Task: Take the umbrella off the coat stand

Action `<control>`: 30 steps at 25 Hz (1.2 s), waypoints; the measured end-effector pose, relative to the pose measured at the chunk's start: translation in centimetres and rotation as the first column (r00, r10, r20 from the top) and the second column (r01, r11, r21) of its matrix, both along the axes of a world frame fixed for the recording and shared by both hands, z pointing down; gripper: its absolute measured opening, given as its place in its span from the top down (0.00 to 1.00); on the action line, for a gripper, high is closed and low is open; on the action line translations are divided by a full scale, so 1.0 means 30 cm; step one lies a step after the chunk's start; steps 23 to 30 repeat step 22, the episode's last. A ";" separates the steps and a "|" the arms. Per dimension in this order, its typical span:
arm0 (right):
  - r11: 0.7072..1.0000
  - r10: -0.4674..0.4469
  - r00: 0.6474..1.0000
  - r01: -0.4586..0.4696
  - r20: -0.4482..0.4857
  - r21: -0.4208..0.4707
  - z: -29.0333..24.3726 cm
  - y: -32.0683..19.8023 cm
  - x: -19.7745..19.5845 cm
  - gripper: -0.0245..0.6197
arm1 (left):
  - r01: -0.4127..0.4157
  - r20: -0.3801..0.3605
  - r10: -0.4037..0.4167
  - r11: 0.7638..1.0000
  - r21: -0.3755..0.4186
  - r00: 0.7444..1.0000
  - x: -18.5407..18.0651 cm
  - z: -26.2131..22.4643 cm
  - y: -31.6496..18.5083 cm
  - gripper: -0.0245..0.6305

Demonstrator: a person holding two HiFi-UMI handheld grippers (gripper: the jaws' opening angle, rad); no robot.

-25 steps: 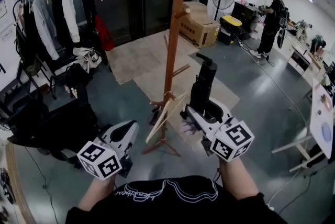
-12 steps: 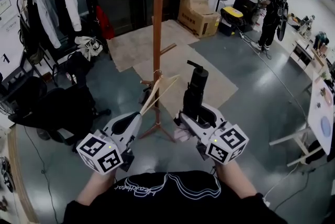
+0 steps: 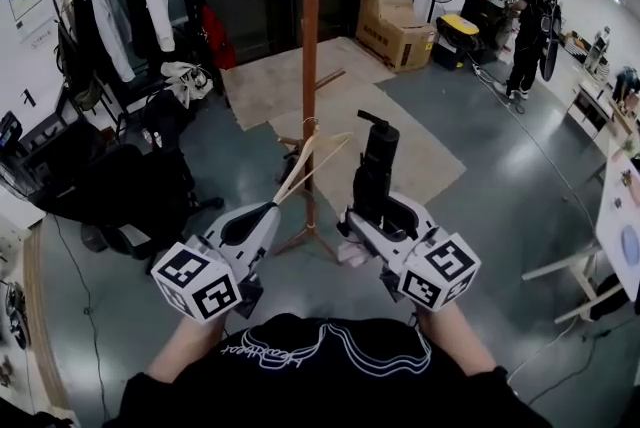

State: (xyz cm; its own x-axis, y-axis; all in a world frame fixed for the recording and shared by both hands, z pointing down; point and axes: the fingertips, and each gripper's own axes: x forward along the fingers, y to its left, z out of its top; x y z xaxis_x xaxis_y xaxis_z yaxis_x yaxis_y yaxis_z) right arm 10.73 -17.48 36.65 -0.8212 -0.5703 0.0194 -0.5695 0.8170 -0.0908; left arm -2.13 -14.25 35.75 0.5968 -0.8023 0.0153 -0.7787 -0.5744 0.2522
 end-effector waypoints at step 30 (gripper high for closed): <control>0.999 -0.024 1.000 0.024 -0.008 -0.030 0.023 0.014 -0.002 0.62 | 0.011 -0.001 -0.011 1.000 -0.025 1.000 0.016 0.015 0.024 0.96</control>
